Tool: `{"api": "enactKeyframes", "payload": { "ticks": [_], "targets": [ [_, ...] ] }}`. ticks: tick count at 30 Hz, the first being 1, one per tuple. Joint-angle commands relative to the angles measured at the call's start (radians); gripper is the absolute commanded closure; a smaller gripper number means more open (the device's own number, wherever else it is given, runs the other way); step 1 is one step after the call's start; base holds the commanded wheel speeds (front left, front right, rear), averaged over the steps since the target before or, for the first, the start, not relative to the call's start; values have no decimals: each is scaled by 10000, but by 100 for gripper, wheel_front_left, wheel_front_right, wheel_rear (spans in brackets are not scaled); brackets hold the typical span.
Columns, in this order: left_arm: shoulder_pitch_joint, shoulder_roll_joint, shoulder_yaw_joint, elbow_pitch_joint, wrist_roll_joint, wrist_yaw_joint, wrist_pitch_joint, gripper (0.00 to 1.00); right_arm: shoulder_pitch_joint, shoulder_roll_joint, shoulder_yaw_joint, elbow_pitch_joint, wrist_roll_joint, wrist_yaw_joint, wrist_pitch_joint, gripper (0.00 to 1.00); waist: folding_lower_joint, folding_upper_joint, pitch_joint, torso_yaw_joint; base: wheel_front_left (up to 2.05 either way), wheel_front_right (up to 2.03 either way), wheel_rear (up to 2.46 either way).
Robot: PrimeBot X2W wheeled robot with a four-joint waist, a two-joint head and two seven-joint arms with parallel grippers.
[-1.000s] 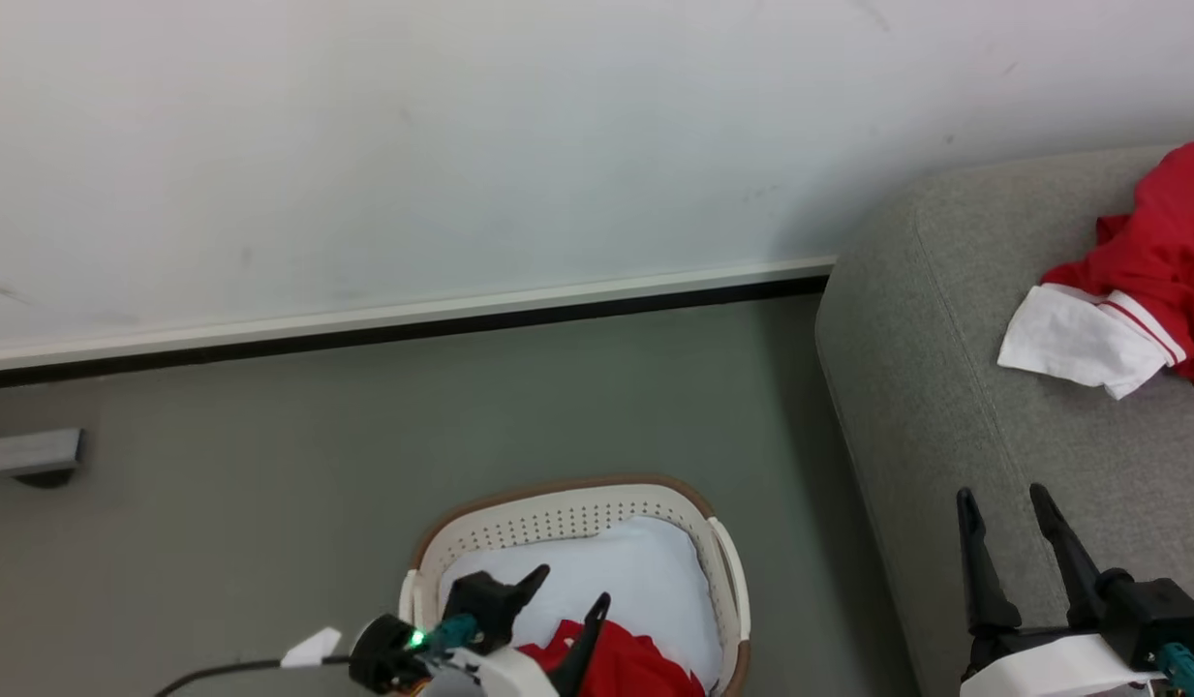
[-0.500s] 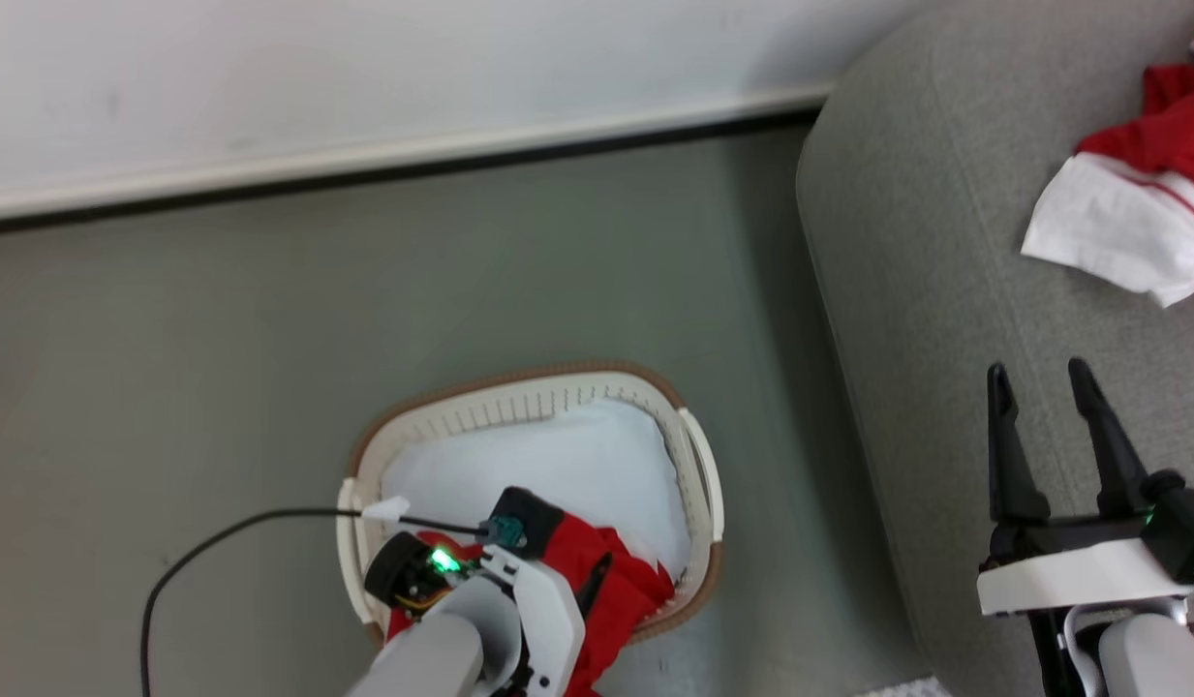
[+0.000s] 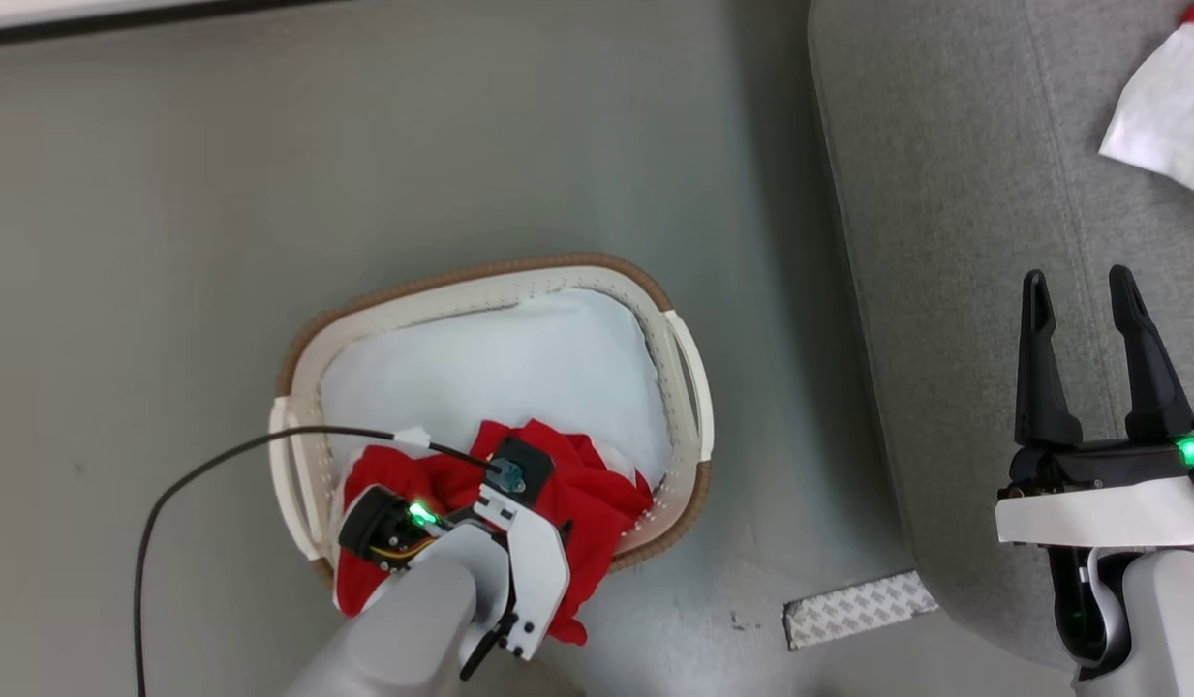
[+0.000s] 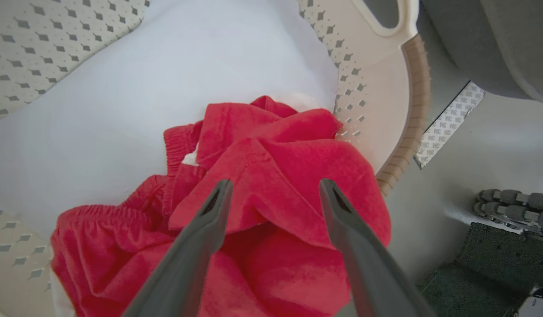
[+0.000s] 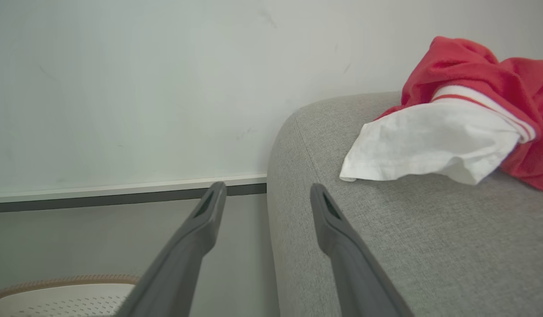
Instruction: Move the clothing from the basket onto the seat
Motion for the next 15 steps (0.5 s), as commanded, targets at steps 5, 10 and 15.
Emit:
{"api": "enactKeyframes", "payload": {
  "ticks": [5, 10, 15],
  "targets": [
    [-365, 60, -156, 439, -125, 278, 21, 0, -140, -21, 8, -136, 194, -22, 6, 0, -3, 0, 522, -244, 0, 0, 0],
    [-717, 122, -302, 986, 54, 445, 35, 0, -263, -18, 1, -229, 389, -22, 6, 0, -3, 0, 876, -413, 0, 0, 0],
    [-1042, 233, -424, 1428, 156, 493, -83, 0, -307, -19, 48, -350, 564, -22, 6, 0, -3, 0, 1192, -513, 0, 0, 0]
  ]
}}
